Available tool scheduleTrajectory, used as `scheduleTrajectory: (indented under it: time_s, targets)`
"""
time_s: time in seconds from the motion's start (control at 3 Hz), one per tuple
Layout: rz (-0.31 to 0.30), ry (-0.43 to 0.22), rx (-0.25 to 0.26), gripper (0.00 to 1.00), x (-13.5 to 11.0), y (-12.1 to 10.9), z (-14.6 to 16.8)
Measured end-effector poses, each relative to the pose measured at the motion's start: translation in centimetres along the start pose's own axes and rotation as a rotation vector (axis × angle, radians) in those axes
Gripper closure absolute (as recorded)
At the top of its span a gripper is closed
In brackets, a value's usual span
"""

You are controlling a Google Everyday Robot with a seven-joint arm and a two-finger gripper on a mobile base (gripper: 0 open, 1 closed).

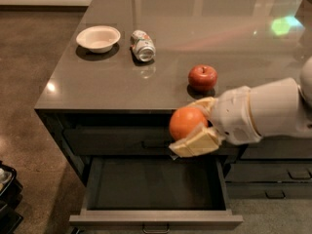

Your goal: Place orange into middle drawer

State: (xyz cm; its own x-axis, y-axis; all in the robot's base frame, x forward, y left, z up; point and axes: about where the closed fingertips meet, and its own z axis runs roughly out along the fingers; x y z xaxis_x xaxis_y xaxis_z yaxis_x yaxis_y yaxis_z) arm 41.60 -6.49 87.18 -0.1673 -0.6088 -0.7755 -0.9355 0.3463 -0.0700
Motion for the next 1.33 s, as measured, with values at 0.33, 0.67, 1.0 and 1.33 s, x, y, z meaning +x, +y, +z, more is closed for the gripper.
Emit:
scheduleTrajectory:
  time_s: [0.33,0.67,1.0,1.33]
  targets:
    - [0.104,0.048,0.038,1.00,6.0,-1.0,0.3]
    - [0.104,0.048,0.038,1.00,6.0,-1.0,0.3]
    - [0.182,0.043,0.043,1.00,9.6,-1.3,1.7]
    - [0.310,0.044,0.070,1.00,16.0,-1.9,4.2]
